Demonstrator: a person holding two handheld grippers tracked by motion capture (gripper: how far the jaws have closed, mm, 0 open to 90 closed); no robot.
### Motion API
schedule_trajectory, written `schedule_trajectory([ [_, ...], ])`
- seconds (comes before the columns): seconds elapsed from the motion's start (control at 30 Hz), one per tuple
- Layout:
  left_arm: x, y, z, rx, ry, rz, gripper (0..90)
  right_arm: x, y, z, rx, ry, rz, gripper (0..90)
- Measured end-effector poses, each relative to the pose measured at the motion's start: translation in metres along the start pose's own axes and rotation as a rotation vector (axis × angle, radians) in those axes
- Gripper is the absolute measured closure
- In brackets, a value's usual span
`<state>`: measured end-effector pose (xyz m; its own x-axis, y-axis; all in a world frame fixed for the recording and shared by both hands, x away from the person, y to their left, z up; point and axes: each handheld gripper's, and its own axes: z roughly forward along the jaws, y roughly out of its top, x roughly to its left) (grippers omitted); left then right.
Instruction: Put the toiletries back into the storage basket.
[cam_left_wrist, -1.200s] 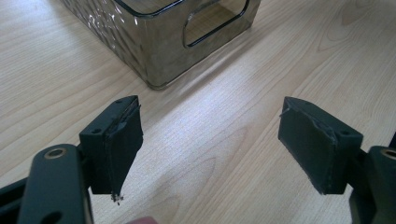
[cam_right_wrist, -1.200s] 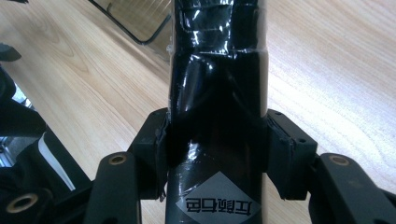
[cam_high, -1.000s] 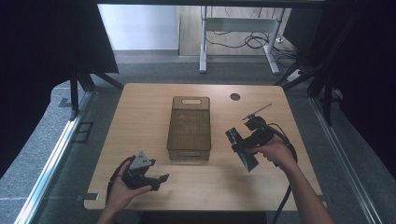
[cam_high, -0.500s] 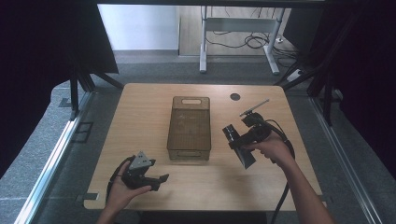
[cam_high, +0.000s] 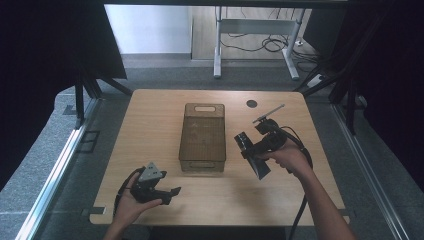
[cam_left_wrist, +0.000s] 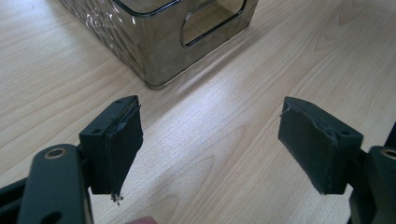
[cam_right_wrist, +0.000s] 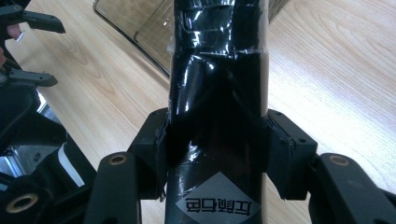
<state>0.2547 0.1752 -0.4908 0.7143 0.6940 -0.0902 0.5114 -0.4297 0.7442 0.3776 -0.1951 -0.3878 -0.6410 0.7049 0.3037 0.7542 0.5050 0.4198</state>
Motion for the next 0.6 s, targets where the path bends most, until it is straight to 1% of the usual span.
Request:
schedule_trajectory([
  [0.13, 0.0, 0.0, 0.0, 0.001, 0.0, 0.001, 22.0, 0.002, 0.002, 0.0, -0.005, 0.005, -0.003, 46.5],
  [0.4, 0.0, 0.0, 0.0, 0.001, -0.001, 0.0, 22.0, 0.007, 0.007, -0.003, -0.006, -0.002, -0.014, 46.5],
  [0.6, 0.0, 0.0, 0.001, 0.0, -0.001, -0.001, 22.0, 0.01, 0.012, -0.003, -0.013, 0.01, -0.018, 46.6],
])
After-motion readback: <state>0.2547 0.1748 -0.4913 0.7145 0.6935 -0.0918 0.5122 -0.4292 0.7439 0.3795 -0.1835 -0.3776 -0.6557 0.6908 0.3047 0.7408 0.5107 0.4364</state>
